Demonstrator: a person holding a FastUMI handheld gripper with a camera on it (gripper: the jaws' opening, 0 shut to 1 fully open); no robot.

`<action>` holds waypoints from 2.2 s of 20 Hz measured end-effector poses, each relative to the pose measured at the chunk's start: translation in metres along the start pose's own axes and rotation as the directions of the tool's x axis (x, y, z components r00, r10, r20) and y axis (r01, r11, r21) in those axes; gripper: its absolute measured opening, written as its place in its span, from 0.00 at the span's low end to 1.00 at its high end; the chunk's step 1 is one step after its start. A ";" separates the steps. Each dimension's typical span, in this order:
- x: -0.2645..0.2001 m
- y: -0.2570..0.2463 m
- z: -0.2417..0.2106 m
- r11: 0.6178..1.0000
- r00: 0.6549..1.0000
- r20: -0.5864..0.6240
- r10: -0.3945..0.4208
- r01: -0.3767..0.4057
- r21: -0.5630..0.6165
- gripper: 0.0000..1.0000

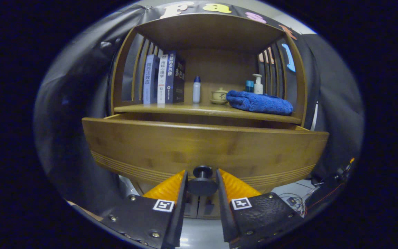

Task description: Pull open the drawer, take out the items inside it, and place them on the countertop above the cabinet.

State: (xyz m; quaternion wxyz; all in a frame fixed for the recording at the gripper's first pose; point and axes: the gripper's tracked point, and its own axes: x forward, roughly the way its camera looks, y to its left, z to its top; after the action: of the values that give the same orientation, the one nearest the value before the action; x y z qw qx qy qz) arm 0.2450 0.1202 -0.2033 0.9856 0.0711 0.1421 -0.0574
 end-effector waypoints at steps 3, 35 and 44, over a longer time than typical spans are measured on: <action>-0.003 0.001 0.003 1.000 1.000 0.018 -0.004 0.004 -0.007 0.46; -0.014 -0.001 0.004 1.000 1.000 0.009 0.001 -0.001 0.001 0.27; -0.044 0.000 -0.011 0.999 0.998 -0.050 0.034 -0.034 -0.016 0.27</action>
State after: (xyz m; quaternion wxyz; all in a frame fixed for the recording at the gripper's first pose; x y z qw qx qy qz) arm 0.2004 0.1264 -0.2009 0.9832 0.0664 0.1660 -0.0376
